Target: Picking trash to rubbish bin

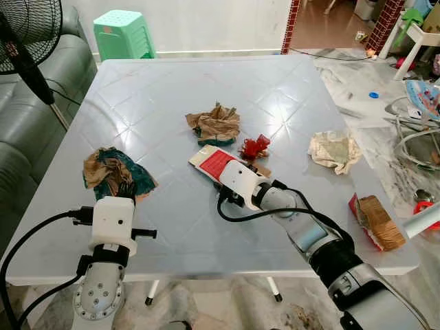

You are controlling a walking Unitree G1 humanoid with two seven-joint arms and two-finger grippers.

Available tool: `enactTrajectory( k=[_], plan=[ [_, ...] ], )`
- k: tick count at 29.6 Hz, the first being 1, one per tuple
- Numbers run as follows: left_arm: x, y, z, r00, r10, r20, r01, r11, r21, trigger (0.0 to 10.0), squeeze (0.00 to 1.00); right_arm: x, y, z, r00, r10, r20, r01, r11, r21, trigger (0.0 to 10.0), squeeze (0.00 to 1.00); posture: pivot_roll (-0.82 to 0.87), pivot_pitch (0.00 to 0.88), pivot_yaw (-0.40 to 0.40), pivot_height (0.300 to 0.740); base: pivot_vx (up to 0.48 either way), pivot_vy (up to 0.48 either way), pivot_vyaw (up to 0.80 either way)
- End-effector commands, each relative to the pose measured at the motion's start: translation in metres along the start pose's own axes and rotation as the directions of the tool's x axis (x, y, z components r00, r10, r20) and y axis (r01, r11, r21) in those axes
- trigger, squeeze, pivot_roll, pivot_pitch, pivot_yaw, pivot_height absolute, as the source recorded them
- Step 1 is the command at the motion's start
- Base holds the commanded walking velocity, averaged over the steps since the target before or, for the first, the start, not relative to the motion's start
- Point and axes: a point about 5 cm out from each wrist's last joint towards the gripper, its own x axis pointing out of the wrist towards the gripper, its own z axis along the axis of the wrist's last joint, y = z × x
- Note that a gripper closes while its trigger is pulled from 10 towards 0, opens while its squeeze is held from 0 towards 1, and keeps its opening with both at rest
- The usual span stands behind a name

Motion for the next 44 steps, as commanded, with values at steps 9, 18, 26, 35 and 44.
enactTrajectory(
  k=[9,18,26,35,44],
  plan=[
    [0.005,-0.003,0.000,1.000,-0.019,-0.001,0.019,1.000,-0.018,0.0,0.00,0.003,0.008,-0.008,1.000,0.028,-0.007,-0.027,0.991,0.130,0.0,0.00,0.02,0.089,-0.022,0.740,0.000,0.000,0.00],
    [0.007,-0.004,0.001,1.000,-0.026,0.002,0.026,0.999,-0.022,0.0,0.00,0.007,0.012,-0.001,0.998,0.054,0.038,-0.060,0.983,0.175,0.0,0.00,0.02,0.084,-0.018,0.740,0.000,0.000,0.00],
    [0.006,-0.003,0.000,1.000,-0.031,-0.002,0.031,0.999,-0.022,0.0,0.00,0.008,0.014,0.000,0.996,0.067,0.051,-0.075,0.977,0.200,0.0,0.00,0.03,0.086,-0.015,0.740,0.000,0.000,0.00],
    [0.007,-0.004,0.000,0.999,-0.038,-0.003,0.038,0.999,-0.025,0.0,0.00,0.008,0.019,0.005,0.992,0.094,0.083,-0.110,0.970,0.218,0.0,0.00,0.03,0.089,-0.013,0.740,0.000,0.000,0.00],
    [0.005,-0.004,-0.001,0.999,-0.037,-0.009,0.036,0.999,-0.027,0.0,0.00,0.008,0.023,0.006,0.989,0.113,0.094,-0.131,0.967,0.218,0.0,0.00,0.03,0.094,-0.014,0.740,0.000,0.000,0.00]
  ],
)
